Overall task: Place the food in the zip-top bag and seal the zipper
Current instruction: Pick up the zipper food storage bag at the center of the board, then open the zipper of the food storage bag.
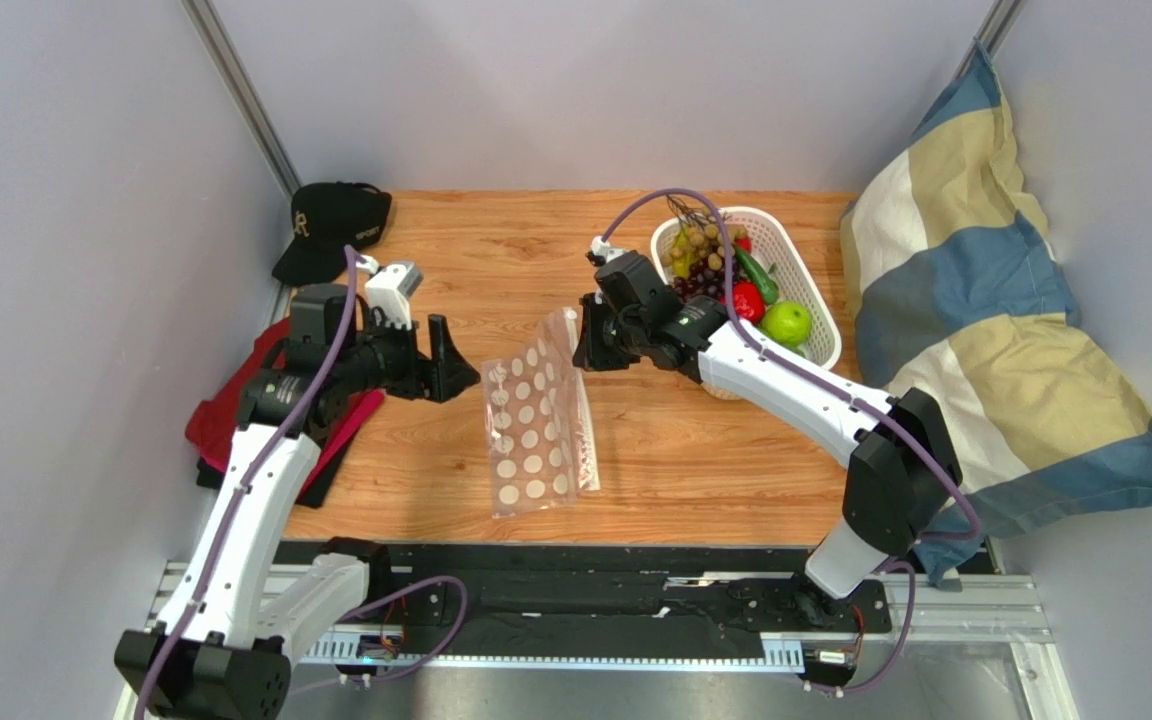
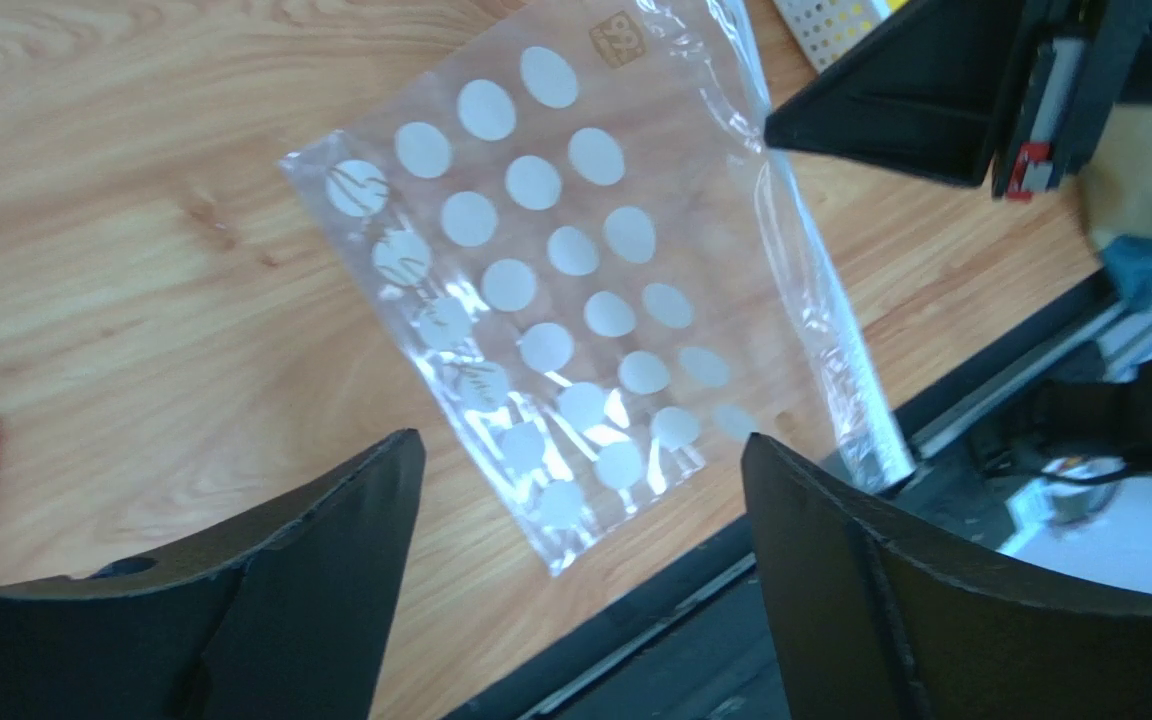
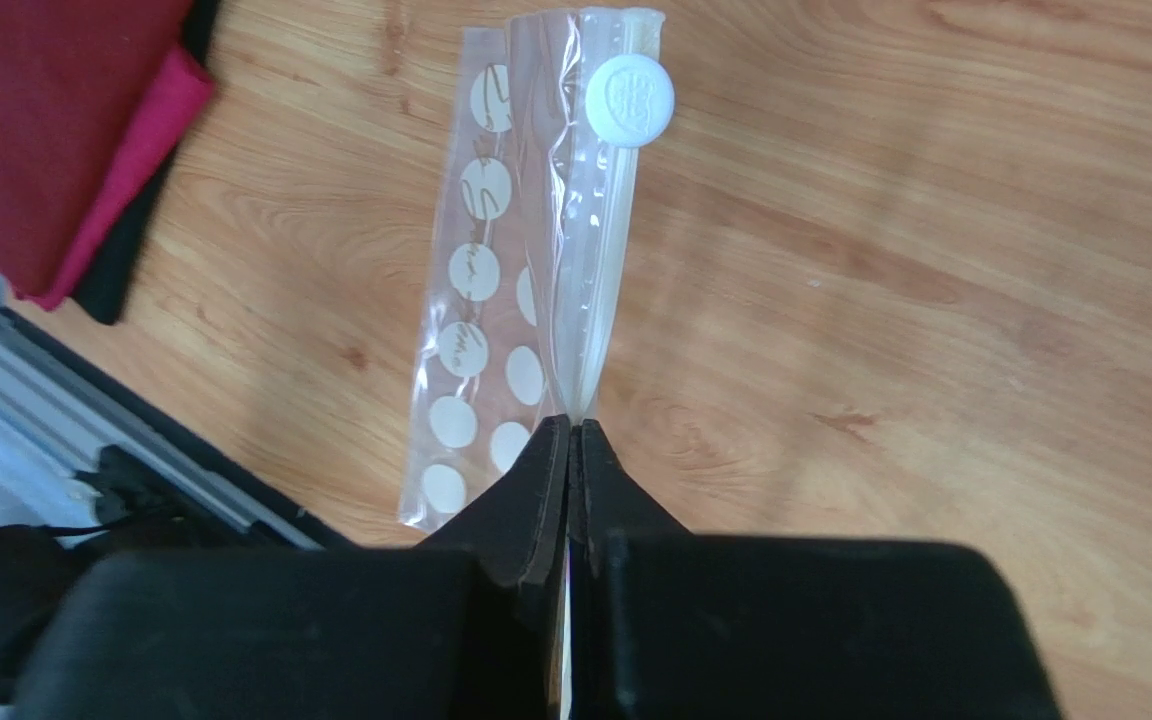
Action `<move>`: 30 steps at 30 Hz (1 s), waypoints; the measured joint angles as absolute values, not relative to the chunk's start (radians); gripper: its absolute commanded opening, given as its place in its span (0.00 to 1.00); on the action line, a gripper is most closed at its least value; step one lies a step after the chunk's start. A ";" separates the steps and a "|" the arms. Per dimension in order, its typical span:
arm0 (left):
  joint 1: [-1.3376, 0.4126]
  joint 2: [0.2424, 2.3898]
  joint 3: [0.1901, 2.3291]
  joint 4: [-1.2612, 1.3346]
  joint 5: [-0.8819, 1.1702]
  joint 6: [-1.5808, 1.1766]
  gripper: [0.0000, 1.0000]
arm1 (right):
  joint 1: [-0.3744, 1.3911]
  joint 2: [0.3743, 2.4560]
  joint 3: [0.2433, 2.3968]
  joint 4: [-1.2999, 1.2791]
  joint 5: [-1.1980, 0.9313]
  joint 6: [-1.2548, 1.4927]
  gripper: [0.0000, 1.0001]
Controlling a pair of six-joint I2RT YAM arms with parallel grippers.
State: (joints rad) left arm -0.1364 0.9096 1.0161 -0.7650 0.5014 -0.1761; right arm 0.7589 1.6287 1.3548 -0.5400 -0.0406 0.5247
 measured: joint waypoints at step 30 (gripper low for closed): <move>-0.574 1.349 1.004 -0.318 0.388 -0.515 0.45 | 0.786 1.683 1.558 -0.820 0.049 0.843 0.00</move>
State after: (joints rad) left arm -0.5739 1.3491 1.0039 -0.3180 0.3878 -0.5152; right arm 0.7856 1.6833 1.5581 -0.8200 0.0494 0.8429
